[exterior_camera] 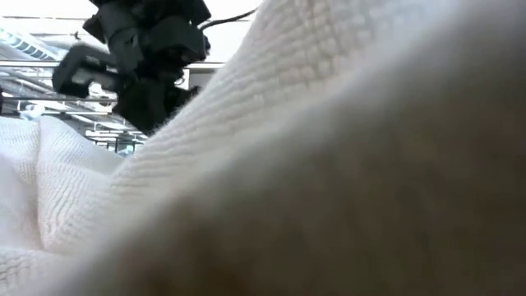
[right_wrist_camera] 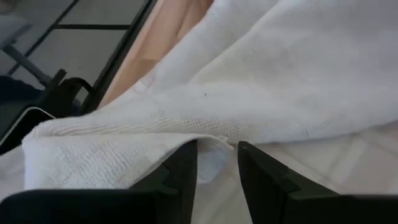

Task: Fold towel
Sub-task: Fold the white patterned towel

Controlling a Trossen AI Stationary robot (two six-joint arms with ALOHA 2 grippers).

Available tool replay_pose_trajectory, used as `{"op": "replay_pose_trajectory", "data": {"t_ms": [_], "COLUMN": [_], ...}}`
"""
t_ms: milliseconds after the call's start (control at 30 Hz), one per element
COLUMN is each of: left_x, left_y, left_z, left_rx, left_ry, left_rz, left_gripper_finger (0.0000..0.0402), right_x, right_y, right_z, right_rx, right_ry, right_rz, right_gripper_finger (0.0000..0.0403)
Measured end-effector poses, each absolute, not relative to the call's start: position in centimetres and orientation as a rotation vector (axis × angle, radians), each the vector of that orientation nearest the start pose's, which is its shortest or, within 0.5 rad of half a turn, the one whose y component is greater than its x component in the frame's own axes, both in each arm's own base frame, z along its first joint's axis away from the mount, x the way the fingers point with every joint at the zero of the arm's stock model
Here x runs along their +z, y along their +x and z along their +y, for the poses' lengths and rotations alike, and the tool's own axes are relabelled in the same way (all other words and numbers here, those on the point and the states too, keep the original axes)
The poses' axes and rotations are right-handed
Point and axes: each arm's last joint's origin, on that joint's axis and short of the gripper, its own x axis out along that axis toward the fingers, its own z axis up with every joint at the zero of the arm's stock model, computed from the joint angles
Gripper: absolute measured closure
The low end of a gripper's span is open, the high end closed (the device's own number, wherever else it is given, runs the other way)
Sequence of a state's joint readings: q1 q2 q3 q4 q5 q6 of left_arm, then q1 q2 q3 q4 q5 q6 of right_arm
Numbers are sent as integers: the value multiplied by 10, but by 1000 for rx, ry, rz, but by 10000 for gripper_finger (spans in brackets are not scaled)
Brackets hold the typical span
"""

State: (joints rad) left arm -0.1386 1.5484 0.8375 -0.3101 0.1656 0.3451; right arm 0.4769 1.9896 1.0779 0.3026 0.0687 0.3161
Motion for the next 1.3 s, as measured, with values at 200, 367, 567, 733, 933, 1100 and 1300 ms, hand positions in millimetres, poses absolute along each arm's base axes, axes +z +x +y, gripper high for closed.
{"op": "replay_pose_trajectory", "data": {"t_ms": [200, 367, 567, 733, 933, 1100, 1300], "left_x": [151, 154, 151, 147, 147, 147, 145], "left_y": [297, 305, 304, 300, 300, 299, 297], "left_z": [-47, -46, -44, -35, -33, -33, -32], "left_rx": [-462, -443, -455, -516, -502, -502, -498], "left_ry": [365, 369, 317, 208, 212, 213, 280], "left_rz": [960, 880, 906, 961, 974, 975, 1005], "left_gripper_finger": [306, 260, 229, 228, 230, 284, 386], "right_x": [134, 133, 133, 134, 134, 134, 134], "right_y": [360, 360, 360, 360, 361, 361, 361], "right_z": [185, 185, 185, 185, 185, 185, 185], "right_rx": [328, 324, 321, 319, 320, 322, 324], "right_ry": [140, 137, 132, 132, 130, 123, 116], "right_rz": [635, 641, 638, 631, 622, 622, 621], "right_gripper_finger": [298, 298, 298, 298, 298, 298, 298]}}
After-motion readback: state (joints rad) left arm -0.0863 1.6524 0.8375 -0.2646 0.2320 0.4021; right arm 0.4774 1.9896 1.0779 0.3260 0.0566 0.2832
